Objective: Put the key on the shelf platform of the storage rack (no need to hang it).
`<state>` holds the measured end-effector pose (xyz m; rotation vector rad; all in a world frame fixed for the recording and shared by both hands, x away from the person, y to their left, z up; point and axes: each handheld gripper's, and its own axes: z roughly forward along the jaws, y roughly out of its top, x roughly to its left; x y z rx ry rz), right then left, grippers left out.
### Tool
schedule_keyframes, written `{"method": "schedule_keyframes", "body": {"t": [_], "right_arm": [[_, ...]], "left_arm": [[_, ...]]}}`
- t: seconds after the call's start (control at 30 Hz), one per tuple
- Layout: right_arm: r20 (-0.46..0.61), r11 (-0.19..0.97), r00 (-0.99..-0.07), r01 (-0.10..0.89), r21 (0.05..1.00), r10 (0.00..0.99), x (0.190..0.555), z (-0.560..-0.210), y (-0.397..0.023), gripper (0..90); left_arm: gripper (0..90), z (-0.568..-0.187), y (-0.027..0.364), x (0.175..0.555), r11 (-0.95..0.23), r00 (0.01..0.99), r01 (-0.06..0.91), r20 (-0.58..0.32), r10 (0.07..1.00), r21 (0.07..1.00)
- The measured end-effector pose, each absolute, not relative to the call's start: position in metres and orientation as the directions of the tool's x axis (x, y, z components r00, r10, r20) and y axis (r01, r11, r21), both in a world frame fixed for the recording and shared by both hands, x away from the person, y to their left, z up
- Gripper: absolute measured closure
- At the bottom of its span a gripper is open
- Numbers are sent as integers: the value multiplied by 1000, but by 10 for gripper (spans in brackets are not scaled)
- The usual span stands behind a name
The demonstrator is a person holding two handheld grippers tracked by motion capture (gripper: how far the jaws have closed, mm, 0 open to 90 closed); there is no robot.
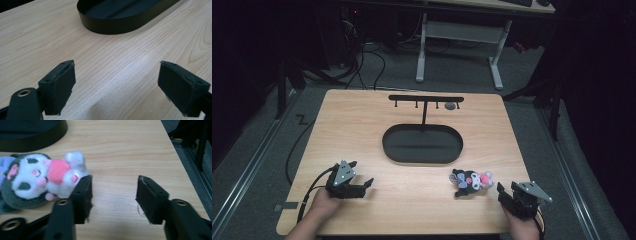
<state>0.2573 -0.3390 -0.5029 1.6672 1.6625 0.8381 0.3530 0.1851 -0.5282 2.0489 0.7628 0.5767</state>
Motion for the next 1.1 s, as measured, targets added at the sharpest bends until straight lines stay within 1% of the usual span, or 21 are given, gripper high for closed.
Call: {"method": "schedule_keyframes", "body": {"t": [0.33,0.5,0.57,0.6,0.63,0.67,0.7,0.73,0.87,0.97,1.1], "right_arm": [[-9,20,-21,590,807,1000,257,-502,-335,429],[1,7,-14,589,808,1000,257,-502,-336,433],[9,3,-18,591,807,1000,258,-502,-336,478],[9,3,-18,591,807,1000,258,-502,-336,478],[27,2,-38,599,800,999,259,-502,-336,592],[13,18,-48,596,803,999,259,-502,-336,696],[13,18,-48,596,803,999,259,-502,-336,696],[-17,48,-57,593,804,998,262,-500,-337,899],[-53,84,-70,585,807,996,273,-500,-338,900],[-34,70,-71,587,806,997,279,-503,-337,900],[-41,84,-87,584,808,995,283,-505,-334,900]], "left_arm": [[154,-528,185,353,-450,707,303,118,697,840],[154,-528,185,353,-449,707,303,118,697,841],[154,-528,185,353,-449,707,303,118,697,841],[154,-528,185,353,-449,707,303,118,697,841],[154,-528,185,353,-448,707,303,117,698,841],[154,-528,185,353,-449,707,302,118,697,841],[154,-528,185,353,-449,707,302,118,697,841],[154,-528,185,353,-451,707,302,120,697,840],[154,-528,185,352,-455,708,300,124,695,838],[154,-528,185,352,-453,707,300,123,696,839],[154,-528,186,351,-453,707,299,124,696,840]]}}
